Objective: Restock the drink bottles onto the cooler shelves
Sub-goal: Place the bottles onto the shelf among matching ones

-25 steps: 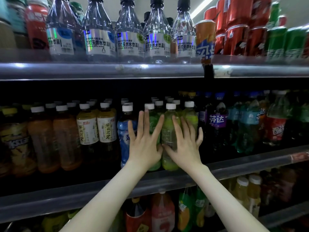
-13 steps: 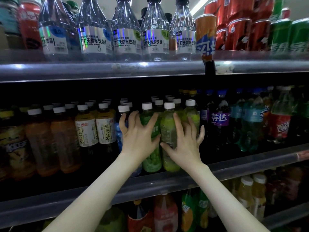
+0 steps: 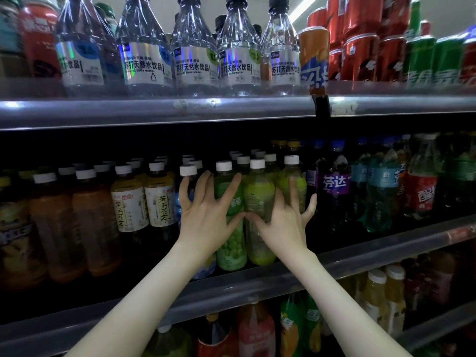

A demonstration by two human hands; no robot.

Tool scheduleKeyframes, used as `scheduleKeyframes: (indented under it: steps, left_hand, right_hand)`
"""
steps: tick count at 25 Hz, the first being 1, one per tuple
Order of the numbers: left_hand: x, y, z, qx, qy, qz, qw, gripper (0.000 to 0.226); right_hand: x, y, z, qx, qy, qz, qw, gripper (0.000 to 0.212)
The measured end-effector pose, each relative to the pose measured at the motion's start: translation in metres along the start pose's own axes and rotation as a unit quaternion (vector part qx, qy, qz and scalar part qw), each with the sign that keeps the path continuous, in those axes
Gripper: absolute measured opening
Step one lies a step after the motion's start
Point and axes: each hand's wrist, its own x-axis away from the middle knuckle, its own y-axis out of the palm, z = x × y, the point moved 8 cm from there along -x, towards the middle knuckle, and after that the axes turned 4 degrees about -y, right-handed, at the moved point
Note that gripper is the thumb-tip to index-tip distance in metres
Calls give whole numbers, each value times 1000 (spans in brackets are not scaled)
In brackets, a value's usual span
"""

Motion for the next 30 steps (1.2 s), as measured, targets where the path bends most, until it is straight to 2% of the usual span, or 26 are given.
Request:
scheduleKeyframes:
  steps: [2, 4, 6, 7, 10, 12, 16, 19, 22, 25, 28, 30]
  left_hand:
    - [8, -4, -4, 18, -15, -4, 1000, 68]
    - [19, -5, -13, 74, -57, -6, 996, 70]
    - [32, -1, -26, 132, -127, -24, 983, 79]
    - [38, 3, -31, 160, -161, -41, 973, 85]
    - [56, 18, -32, 233, -221, -122, 939, 107]
    - [63, 22, -27, 254, -223, -152, 929, 113]
    - [66, 20, -26, 237, -224, -163, 931, 115]
    - [65, 19, -24, 231, -223, -167, 932, 115]
    - [64, 19, -22, 221, -228, -172, 932, 114]
    - [62, 17, -17, 210, -229, -163, 936, 113]
    - [63, 12, -16, 226, -218, -152, 937, 107]
    - [66, 8, -16, 263, -200, -144, 933, 99]
  right_hand:
    - [1, -1, 4, -53, -15, 12, 998, 85]
    - [6, -16, 13, -156, -34, 74, 984, 71]
    - [11, -28, 36, -241, 2, 136, 961, 62]
    - [11, -26, 49, -281, 37, 120, 952, 66]
    - [17, 11, 65, -383, 142, -69, 910, 91]
    - [22, 21, 60, -362, 153, -112, 913, 98]
    - [26, 21, 51, -348, 160, -113, 917, 99]
    - [31, 21, 48, -337, 164, -137, 917, 118]
    - [33, 20, 46, -288, 167, -125, 935, 134]
    - [33, 19, 44, -279, 163, -92, 942, 135]
    - [31, 21, 47, -271, 182, -93, 941, 136]
    - [27, 11, 40, -207, 168, -73, 961, 132]
